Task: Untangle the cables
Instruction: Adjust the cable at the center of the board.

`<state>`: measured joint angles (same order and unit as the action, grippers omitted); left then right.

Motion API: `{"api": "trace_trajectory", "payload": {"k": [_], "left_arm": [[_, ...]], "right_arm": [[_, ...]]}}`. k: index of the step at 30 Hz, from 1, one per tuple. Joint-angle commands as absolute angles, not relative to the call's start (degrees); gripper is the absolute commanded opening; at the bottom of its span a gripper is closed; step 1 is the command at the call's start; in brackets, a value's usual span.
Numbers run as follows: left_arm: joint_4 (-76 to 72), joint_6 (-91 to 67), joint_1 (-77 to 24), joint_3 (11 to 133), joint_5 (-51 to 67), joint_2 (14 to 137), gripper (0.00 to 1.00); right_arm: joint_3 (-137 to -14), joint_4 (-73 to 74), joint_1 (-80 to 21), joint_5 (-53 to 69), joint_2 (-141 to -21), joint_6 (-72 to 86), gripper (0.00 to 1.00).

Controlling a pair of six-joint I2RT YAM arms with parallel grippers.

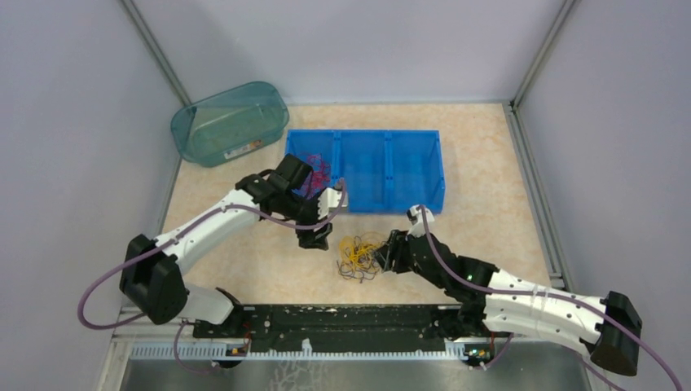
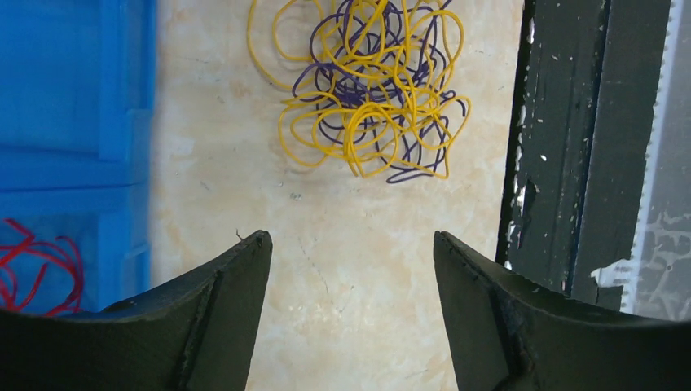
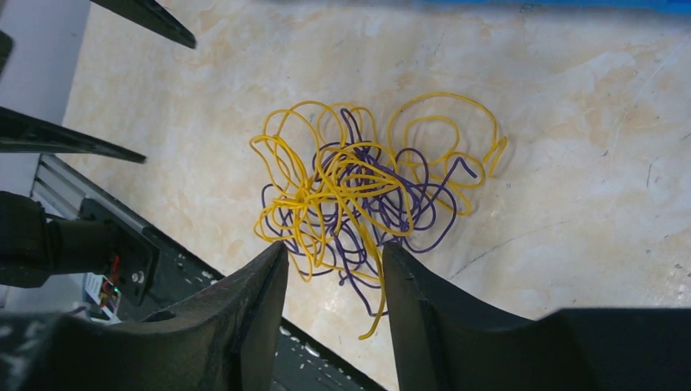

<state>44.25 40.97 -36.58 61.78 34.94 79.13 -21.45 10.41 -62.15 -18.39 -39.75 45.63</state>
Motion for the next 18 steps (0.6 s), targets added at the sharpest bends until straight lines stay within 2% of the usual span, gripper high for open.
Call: {"api": "trace_trajectory", "payload": {"k": [1,3,13,18], "left_arm": [[39.21,35.78,-38.21,63.47,37.10,83.64,0.76],[38.77,35.27,-38.68,64.78,37.95,85.36,0.73],[34.54,34.50,-41.68,62.80,37.92,87.97,0.73],[31.50,33.89,-42.09,61.35,37.55,89.45,0.56]], "right_arm": [[-21.18,9.25,-62.58,-19.94,-37.43,47.92,0.44],[-20.56,8.73,-62.58,-20.09,-36.79,48.11,0.42],[-22.51,11.78,-62.57,-21.10,-37.60,47.55,0.37],[-22.78,11.82,-62.49,-21.41,-37.81,47.70,0.30]]}}
